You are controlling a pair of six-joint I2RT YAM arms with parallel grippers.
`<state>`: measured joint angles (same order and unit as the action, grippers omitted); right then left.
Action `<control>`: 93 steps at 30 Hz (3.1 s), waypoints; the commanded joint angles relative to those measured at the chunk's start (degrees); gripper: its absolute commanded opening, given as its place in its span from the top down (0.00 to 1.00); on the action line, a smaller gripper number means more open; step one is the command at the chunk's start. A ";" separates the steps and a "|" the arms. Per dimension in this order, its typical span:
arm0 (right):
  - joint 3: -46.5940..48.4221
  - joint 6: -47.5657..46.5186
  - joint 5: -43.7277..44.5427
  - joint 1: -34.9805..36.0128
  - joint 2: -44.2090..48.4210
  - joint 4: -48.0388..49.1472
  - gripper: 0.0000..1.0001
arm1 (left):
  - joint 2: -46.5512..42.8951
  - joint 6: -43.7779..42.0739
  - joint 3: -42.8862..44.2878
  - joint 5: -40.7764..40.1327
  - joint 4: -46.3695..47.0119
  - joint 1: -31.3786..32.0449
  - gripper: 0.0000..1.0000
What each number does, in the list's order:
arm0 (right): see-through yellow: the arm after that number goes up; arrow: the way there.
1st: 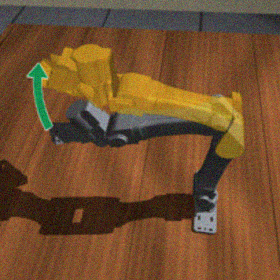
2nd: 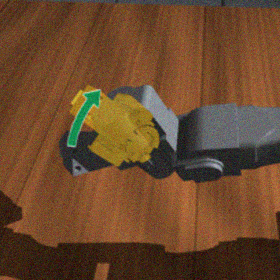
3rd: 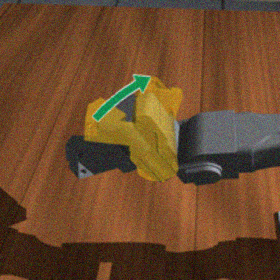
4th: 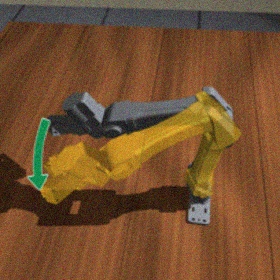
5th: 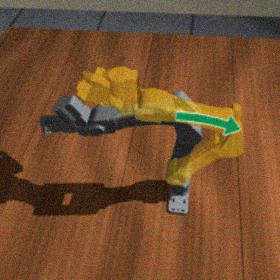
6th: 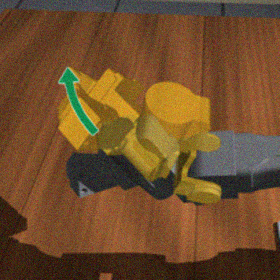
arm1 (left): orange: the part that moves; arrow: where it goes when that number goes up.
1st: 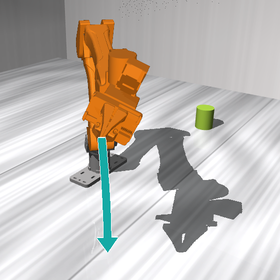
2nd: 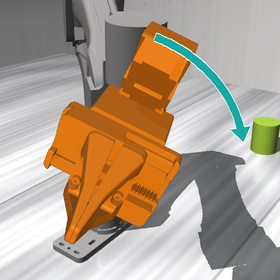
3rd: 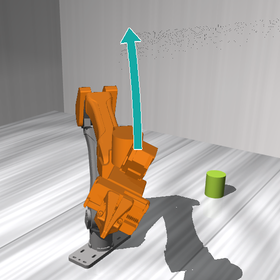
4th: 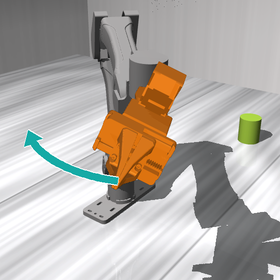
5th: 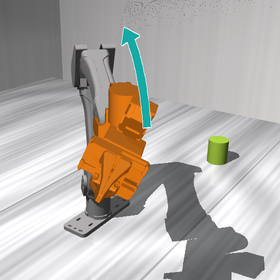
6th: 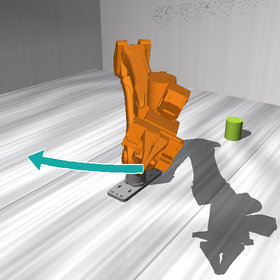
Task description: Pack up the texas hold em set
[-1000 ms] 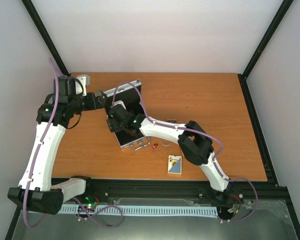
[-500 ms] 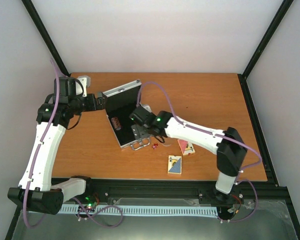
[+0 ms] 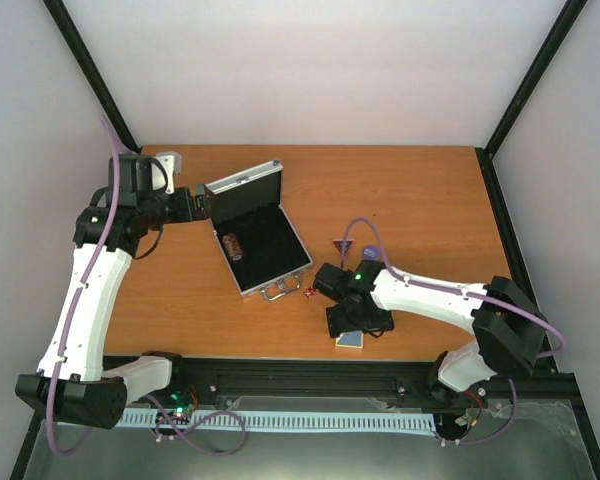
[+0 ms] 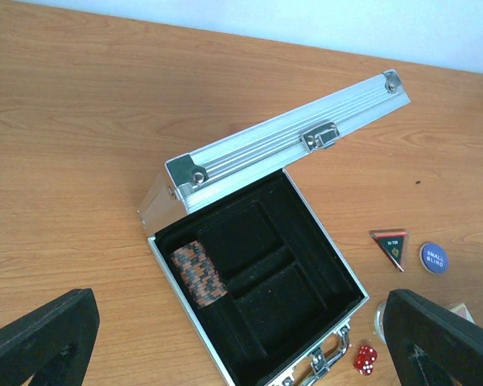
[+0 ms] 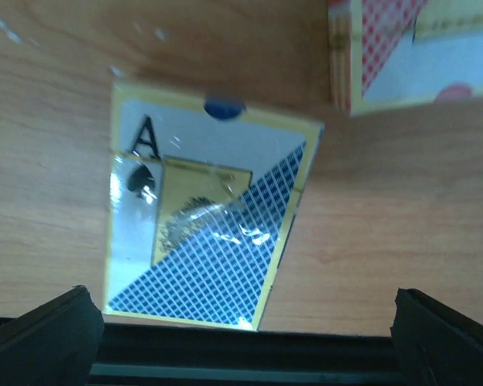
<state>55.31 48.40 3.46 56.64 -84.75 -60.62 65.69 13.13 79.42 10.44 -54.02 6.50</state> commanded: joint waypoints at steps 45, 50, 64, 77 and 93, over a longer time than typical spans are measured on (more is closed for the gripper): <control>-4.04 5.08 -5.22 -1.36 -10.54 11.21 0.67 | -1.36 0.41 -3.95 2.31 1.19 0.09 0.00; 1.16 4.17 -5.01 -1.36 -7.81 5.24 0.77 | -1.82 0.33 -3.96 2.07 0.94 0.14 0.00; 28.84 5.22 -5.05 -7.08 -14.03 6.31 0.77 | -2.01 0.12 -2.53 0.96 0.80 0.09 0.00; 56.87 23.01 -3.76 -10.50 -35.63 17.62 0.79 | -4.26 0.46 -0.88 -4.13 0.56 0.10 0.00; 62.08 35.09 -2.43 -9.62 -45.30 24.99 0.79 | -6.57 -0.47 3.30 -8.19 -0.33 0.10 0.00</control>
<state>116.36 79.99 -0.12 46.65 -129.27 -39.90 60.49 13.21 80.75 3.81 -53.95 6.50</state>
